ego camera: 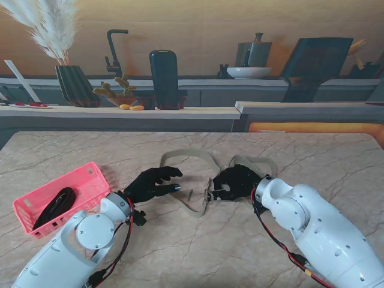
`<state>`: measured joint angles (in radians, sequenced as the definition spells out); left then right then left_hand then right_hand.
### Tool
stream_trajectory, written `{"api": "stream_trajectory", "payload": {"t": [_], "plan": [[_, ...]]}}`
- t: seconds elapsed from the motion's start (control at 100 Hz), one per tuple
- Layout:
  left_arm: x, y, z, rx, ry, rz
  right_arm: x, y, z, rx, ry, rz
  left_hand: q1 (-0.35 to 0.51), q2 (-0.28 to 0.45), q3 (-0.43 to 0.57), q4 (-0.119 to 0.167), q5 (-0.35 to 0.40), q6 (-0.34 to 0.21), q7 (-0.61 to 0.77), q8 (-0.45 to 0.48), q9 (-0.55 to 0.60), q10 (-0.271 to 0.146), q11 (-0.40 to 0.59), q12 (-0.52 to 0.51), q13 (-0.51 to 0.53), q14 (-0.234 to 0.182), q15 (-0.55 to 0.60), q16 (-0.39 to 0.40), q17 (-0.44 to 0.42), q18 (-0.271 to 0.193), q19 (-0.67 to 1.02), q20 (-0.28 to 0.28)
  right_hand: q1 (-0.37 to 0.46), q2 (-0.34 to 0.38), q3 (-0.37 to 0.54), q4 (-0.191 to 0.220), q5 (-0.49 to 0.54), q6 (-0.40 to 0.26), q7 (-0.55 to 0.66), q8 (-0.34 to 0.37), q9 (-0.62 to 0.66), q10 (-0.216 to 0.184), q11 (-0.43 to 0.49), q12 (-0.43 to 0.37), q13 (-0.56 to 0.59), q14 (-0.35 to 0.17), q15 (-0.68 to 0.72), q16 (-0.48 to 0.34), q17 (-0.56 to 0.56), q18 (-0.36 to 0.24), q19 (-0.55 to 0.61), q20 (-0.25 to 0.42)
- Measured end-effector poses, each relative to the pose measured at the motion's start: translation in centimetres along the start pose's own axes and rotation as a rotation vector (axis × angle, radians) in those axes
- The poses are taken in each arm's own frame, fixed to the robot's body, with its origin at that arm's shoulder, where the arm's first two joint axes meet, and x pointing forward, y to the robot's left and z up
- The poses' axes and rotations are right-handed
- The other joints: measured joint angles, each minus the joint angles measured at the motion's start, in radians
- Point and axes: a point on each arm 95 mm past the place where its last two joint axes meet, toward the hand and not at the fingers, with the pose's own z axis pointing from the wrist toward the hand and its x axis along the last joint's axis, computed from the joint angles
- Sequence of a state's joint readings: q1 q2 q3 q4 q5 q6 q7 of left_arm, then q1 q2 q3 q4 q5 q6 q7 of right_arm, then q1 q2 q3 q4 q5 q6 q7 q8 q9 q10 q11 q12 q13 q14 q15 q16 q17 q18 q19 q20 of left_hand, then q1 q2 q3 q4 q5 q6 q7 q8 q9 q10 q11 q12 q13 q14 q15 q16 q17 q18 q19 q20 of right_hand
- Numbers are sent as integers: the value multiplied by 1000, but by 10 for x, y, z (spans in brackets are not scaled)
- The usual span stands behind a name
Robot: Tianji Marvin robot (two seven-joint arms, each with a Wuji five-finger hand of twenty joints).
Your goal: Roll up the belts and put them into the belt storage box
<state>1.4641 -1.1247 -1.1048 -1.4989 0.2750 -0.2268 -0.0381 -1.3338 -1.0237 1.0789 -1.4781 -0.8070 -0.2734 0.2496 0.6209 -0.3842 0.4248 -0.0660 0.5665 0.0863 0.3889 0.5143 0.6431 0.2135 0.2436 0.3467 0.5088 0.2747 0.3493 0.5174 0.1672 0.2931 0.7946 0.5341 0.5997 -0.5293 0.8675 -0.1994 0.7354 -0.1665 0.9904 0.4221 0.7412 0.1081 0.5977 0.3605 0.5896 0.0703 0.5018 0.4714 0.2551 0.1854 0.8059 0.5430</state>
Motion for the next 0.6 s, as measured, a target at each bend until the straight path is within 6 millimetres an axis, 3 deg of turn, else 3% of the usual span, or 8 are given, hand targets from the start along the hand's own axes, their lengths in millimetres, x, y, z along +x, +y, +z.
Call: {"api": "stream_trajectory", "payload": {"t": [0.14,0.6], "plan": [[-1,1,3,6,-9,9,5,9,-3,-47,-11,38,1,0,0,0,-28,-2,2,0,-13,-11,0,0,-3,-12,-1,0,0,-4,0,0,0,0,0,0,10,5,-2,0,-13,7,-12,0,-3,3,-24,-2,-12,9,0,0],[-3,10,20,22,-33,76,30,38,-19,-289,-20,247,1,-9,65,0,-210,-28,-12,-33,-256,-25,-3,-9,-158,-57,-69,-35,-58,-78,-124,-14,-1,-3,13,0,68,53,-14,-20,-29,18,-28,0,-31,9,-71,-28,-51,26,-46,0]]}}
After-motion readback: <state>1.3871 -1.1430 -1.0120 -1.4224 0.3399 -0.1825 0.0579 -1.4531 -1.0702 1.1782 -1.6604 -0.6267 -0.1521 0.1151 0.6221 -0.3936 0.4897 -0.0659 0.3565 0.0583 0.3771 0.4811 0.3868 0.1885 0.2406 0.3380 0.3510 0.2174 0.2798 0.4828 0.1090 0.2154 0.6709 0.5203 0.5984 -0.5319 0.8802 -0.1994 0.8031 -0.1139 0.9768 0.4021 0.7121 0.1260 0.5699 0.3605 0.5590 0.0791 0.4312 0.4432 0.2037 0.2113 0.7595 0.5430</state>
